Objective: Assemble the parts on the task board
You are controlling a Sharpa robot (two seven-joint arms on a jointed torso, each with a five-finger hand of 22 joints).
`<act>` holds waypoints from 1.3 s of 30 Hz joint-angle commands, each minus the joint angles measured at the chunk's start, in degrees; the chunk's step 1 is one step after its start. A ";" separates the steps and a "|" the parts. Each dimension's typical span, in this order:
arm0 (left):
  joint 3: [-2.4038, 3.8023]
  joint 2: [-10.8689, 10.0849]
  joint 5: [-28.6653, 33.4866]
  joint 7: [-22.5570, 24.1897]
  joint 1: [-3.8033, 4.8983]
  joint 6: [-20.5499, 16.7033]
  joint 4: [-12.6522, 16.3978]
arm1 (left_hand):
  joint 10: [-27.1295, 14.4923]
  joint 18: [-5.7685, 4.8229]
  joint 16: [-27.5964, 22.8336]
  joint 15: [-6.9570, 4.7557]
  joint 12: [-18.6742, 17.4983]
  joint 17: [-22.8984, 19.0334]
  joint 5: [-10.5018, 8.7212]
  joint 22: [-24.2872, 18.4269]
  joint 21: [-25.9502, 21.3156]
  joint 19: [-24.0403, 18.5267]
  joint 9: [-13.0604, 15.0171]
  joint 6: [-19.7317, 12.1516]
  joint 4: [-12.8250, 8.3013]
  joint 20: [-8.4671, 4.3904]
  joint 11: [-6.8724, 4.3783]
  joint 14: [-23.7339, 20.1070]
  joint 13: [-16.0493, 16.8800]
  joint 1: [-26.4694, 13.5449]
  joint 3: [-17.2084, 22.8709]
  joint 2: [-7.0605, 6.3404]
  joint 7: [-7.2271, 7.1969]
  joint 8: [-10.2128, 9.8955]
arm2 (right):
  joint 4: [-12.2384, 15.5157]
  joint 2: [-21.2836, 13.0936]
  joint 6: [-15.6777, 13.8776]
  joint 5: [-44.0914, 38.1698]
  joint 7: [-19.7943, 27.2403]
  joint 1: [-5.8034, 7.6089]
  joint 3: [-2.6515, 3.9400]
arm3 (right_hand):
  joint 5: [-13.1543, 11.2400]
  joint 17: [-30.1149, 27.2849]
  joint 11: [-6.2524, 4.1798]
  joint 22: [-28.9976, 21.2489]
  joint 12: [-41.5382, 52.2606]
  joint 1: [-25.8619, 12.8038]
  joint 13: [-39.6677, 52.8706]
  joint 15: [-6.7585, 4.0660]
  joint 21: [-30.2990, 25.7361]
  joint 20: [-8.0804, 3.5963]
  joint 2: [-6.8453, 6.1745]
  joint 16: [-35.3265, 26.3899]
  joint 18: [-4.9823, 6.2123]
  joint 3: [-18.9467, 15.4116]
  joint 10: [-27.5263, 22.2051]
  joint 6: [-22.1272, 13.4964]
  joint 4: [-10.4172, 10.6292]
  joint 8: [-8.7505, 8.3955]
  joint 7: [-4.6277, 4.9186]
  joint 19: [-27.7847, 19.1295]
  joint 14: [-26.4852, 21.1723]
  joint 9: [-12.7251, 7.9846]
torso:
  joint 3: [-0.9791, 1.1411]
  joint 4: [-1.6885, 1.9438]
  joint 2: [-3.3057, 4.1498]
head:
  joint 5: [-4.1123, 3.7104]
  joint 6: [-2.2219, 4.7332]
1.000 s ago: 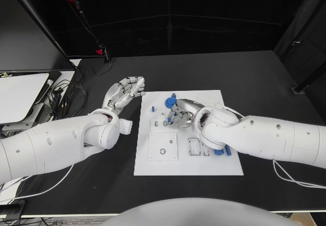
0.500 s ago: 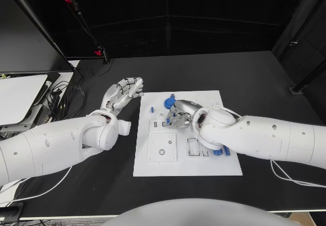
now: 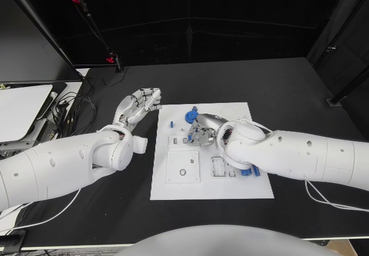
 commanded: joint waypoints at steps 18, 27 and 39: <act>0.05 0.11 -0.30 13.69 0.03 0.50 -0.14 | 0.06 0.88 0.21 0.05 0.17 -0.01 0.28 -0.09 0.39 -0.40 -0.09 -0.40 -0.09 0.11 0.01 0.21 -0.03 0.07 -0.32 0.44 8.32 0.14 | 0.14 -0.01 1.07 -0.87 -0.09 0.03 -0.03 | -5.56 15.08 1.84 15.10 0.14 -4.45 15.08 1.67 0.19 1.59 -4.31 0.14 -0.42 -1.98 5.96 -6.85 1.77 -3.82 1.62 5.95 5.95 -0.04 | 0.05 0.04 -0.03 | -0.36 -0.18; 0.05 0.11 -0.30 13.65 0.00 0.57 -0.16 | 0.06 0.88 0.21 0.05 0.17 -0.01 0.28 -0.09 0.39 -0.40 -0.09 -0.40 -0.09 0.11 0.01 0.21 -0.03 0.07 -0.32 0.44 8.32 0.14 | 0.19 -0.01 -1.36 -2.17 0.38 0.02 -0.03 | -6.00 15.08 1.96 15.09 0.14 -4.56 15.08 1.73 0.18 1.69 -5.11 0.14 -0.42 -1.96 5.96 -7.04 2.23 -3.70 1.76 5.95 5.95 0.04 | 0.01 0.03 -0.02 | -0.35 -0.04; 0.07 -1.34 -5.88 8.57 0.20 0.15 2.00 | 1.00 1.25 0.76 -0.15 0.73 0.18 0.48 0.37 1.72 0.60 -0.09 -0.62 0.06 0.06 -0.09 1.16 0.07 -0.65 -1.94 -0.92 8.27 0.11 | 3.32 -4.16 -20.85 -2.10 11.35 0.03 0.03 | -7.52 15.08 2.79 14.57 0.14 -13.52 15.08 2.72 -0.75 2.64 -10.08 0.14 -0.11 -8.31 5.96 -10.15 3.59 -3.72 2.75 5.19 5.95 0.04 | 0.10 -0.14 -0.11 | 0.27 0.19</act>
